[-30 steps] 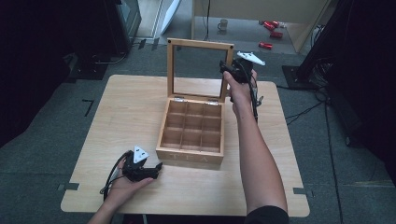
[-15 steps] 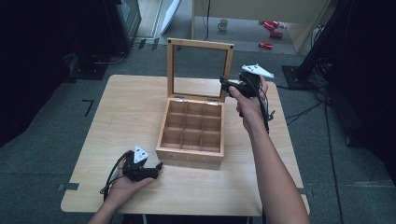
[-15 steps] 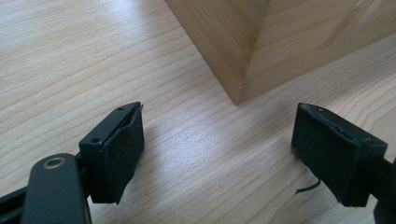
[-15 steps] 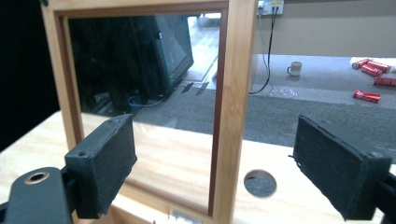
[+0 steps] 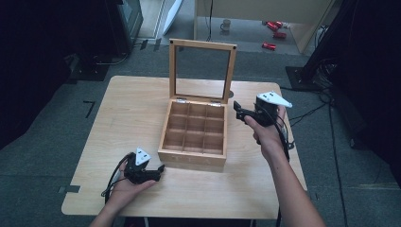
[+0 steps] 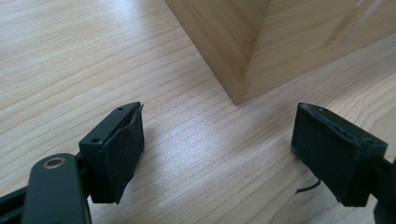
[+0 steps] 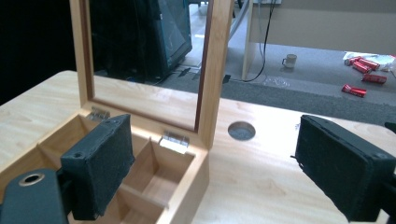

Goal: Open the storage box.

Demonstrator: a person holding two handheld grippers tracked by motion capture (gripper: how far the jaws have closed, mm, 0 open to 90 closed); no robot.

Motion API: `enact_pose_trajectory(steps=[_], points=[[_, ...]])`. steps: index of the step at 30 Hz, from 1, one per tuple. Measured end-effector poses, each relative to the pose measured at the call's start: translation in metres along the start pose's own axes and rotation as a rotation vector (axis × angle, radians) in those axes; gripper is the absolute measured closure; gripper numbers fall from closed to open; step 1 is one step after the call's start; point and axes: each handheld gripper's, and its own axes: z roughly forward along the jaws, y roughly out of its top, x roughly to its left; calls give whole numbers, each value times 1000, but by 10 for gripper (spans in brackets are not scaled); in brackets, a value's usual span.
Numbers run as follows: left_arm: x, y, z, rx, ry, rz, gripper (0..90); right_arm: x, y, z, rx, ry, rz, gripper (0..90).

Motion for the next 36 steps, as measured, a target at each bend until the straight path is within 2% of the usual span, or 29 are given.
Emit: enact_pose_trajectory(steps=[6, 15, 22, 24, 33, 36], points=[[0, 0, 0, 0, -1, 0, 178, -2, -15, -17, 3, -7, -17, 112], [0, 0, 0, -2, 1, -5, 178, -8, -48, -48, 14, -18, -33, 112], [-1, 0, 0, -2, 2, -5, 178, -12, -69, -63, 28, -33, -21, 112], [0, 0, 0, -1, 2, -4, 179, -17, -81, -70, 38, -42, -13, 112], [-1, 0, 0, -1, 3, -5, 179, -34, -110, -88, 70, -79, 14, 113], [-1, 0, 0, -2, 3, -6, 179, -46, -128, -97, 95, -111, 39, 116]])
